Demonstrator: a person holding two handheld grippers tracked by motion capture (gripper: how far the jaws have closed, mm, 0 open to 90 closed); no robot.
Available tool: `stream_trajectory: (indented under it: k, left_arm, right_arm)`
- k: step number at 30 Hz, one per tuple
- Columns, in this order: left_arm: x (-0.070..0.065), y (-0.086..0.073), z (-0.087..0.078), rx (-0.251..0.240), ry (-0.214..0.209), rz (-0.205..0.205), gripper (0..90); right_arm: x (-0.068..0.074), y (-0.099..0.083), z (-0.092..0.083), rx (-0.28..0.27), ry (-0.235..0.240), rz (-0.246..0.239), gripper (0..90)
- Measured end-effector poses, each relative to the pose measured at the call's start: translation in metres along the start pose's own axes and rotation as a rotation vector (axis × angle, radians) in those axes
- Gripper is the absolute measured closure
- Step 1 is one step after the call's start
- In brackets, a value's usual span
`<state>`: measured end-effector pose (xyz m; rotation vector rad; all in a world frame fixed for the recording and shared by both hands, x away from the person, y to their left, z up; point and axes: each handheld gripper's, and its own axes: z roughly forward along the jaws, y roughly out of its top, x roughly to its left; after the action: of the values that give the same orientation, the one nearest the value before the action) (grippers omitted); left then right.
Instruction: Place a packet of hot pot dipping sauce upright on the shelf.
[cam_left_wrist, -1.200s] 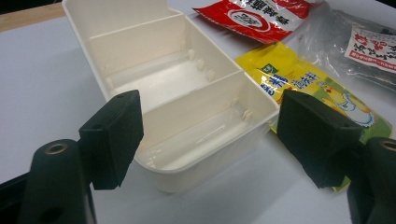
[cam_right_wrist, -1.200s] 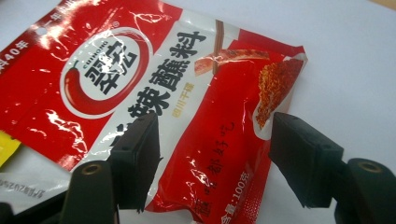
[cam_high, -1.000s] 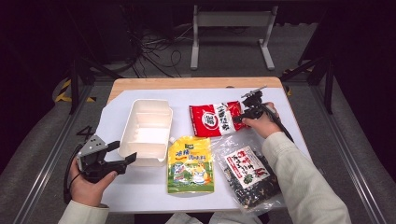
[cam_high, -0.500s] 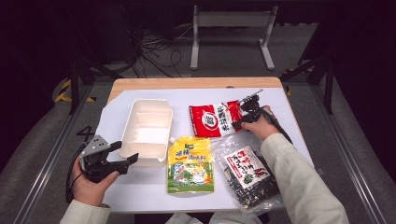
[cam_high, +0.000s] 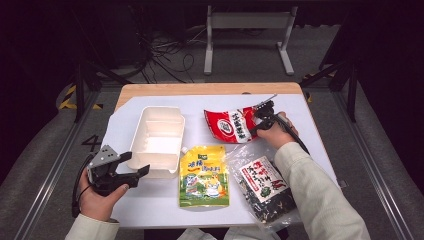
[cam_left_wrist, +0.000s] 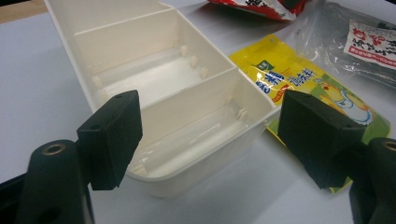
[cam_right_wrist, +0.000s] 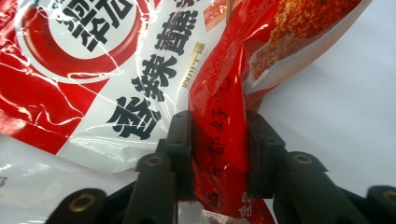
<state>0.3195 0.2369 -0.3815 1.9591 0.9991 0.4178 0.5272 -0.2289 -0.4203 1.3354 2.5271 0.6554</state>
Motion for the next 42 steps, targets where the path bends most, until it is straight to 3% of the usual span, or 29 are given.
stream_trajectory:
  k: [10, 15, 18, 25, 28, 30, 34, 42]
  left_arm:
    - [-0.003, 0.000, 0.007, 0.010, -0.010, 0.008, 22.6]
    - [-0.008, 0.003, 0.010, -0.018, -0.015, 0.005, 26.1]
    - [-0.011, 0.003, 0.009, -0.036, -0.033, 0.019, 36.7]
    - [-0.021, 0.005, 0.016, -0.066, -0.064, 0.012, 35.8]
    - [-0.027, 0.009, 0.019, -0.092, -0.100, -0.005, 34.1]
    - [-0.031, 0.012, 0.022, -0.084, -0.112, 0.013, 34.4]
    - [-0.041, 0.018, 0.030, -0.076, -0.139, 0.012, 33.9]
    - [-0.064, 0.031, 0.045, -0.104, -0.161, 0.033, 28.7]
  right_arm:
    - [0.001, 0.002, -0.003, -0.016, -0.019, 0.008, 75.0]
    - [0.002, 0.004, -0.015, -0.096, -0.022, 0.004, 75.0]
    - [0.006, 0.005, -0.027, -0.152, -0.016, -0.001, 75.0]
    - [0.015, 0.007, -0.049, -0.281, -0.039, -0.035, 74.8]
    - [0.021, 0.007, -0.057, -0.319, -0.018, -0.027, 74.8]
    - [0.027, 0.006, -0.062, -0.334, -0.003, -0.024, 74.8]
    - [0.039, 0.001, -0.073, -0.377, 0.031, -0.009, 74.7]
    - [0.060, -0.019, -0.099, -0.461, 0.064, 0.011, 74.6]
